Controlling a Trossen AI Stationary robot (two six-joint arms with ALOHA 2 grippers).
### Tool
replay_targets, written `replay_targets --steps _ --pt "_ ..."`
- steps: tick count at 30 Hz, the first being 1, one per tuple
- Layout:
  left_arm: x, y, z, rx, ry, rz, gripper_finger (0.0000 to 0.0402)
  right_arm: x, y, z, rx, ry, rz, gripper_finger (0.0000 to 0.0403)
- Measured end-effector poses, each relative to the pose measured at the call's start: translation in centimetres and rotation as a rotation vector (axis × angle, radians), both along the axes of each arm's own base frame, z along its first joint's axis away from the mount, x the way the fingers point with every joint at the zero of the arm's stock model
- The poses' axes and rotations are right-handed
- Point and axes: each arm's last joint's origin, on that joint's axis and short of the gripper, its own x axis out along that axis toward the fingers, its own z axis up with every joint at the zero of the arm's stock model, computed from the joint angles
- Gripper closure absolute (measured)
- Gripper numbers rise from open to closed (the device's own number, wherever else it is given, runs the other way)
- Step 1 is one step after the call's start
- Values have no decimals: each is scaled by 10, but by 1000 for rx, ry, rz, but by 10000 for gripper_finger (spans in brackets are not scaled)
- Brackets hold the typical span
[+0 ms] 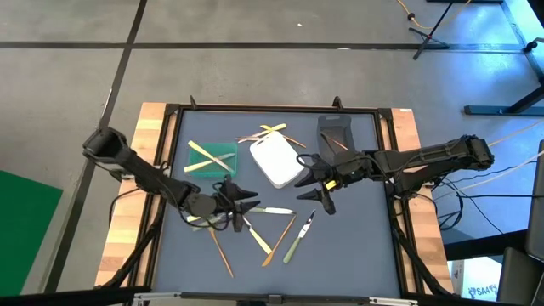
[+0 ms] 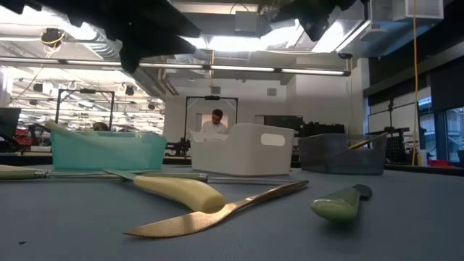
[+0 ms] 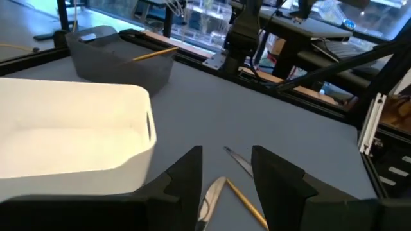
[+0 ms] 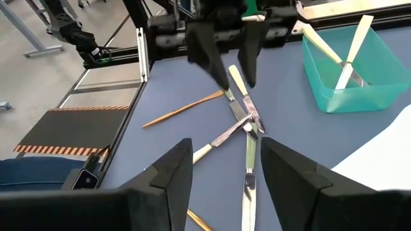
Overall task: Sort silverware by color (type)
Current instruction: Put the right green table knife into the white bin
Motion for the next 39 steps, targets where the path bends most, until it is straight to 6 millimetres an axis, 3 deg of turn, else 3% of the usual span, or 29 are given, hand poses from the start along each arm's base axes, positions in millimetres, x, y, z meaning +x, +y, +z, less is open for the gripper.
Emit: replay_targets --steps 8,15,21,31,39 --pt "21 -23 -22 3 -32 10 276 0 0 0 0 0 0 230" --pt "58 -50 -14 132 -26 -37 276 0 0 -1 -18 3 12 230" --pt "77 -61 -9 209 -24 -56 276 -4 3 -6 -63 38 144 230" --pt "78 -60 -9 230 3 -43 276 -21 55 -12 -200 43 434 230" --pt "81 -52 -11 246 28 -6 276 -26 87 -27 -349 77 424 230"
